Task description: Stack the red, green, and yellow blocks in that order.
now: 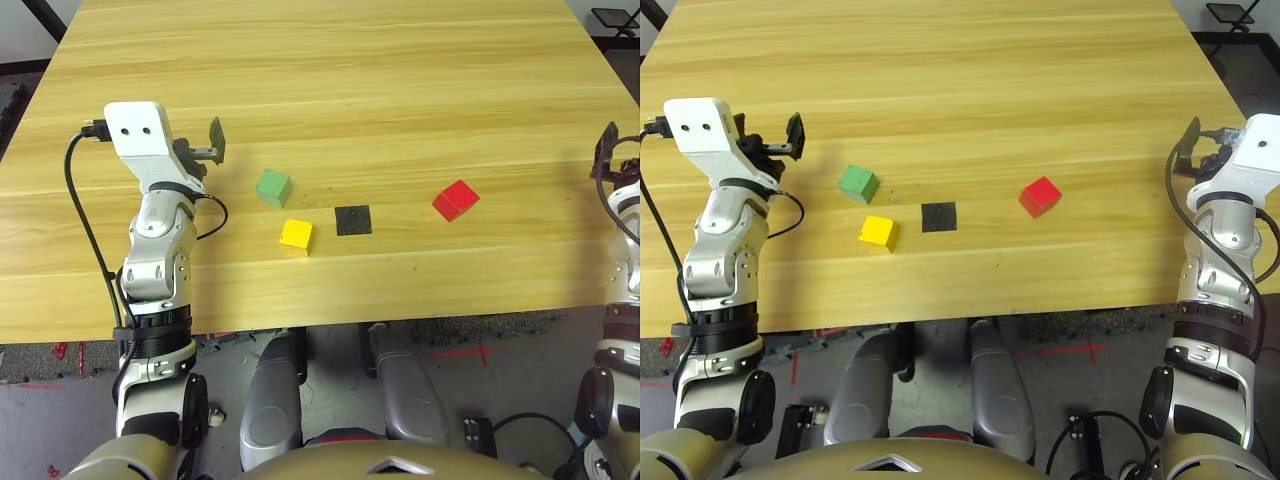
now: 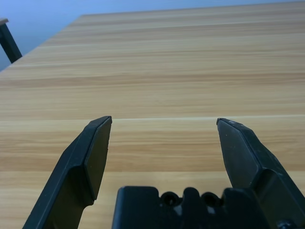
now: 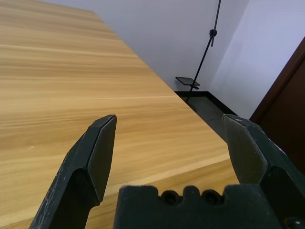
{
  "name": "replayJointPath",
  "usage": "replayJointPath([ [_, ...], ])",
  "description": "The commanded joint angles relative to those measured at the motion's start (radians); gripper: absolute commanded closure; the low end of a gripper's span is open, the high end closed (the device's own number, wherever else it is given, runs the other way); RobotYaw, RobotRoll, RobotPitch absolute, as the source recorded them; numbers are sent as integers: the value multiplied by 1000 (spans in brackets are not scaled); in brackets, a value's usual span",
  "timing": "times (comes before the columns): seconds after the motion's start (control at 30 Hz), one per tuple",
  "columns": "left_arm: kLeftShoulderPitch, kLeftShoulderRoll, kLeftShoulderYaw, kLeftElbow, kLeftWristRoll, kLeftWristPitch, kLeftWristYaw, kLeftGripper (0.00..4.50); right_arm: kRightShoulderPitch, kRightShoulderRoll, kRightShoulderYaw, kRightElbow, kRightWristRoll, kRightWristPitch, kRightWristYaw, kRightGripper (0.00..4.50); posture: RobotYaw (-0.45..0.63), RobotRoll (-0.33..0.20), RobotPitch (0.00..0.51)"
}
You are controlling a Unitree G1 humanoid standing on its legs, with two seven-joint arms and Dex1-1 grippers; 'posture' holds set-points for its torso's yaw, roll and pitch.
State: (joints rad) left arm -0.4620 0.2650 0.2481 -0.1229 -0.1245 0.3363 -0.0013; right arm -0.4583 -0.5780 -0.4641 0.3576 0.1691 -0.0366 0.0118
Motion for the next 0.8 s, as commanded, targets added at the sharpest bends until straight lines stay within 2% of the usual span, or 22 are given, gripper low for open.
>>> replayJointPath([
  [0.03,5,5,17,2,6,-9,15,21,-22,-22,-8,38,-5,-13,0,0,150,10,274],
  [0.2,15,5,22,-21,-2,-2,17,21,-46,-13,19,64,-13,-20,16,0,168,5,285],
  [0.33,-4,63,34,-11,-69,-10,-99,21,-69,-12,84,18,4,17,103,0,189,0,274],
  [0.53,-80,288,61,123,-262,-33,-525,21,-90,-56,176,-86,117,206,388,0,226,-9,254],
  [0.67,-126,437,16,207,-320,-10,-790,21,-95,-107,211,-182,210,417,538,0,235,-2,247],
  [0.8,-147,520,-68,237,-340,0,-1018,21,-106,-206,311,-244,190,581,648,0,236,-12,247],
])
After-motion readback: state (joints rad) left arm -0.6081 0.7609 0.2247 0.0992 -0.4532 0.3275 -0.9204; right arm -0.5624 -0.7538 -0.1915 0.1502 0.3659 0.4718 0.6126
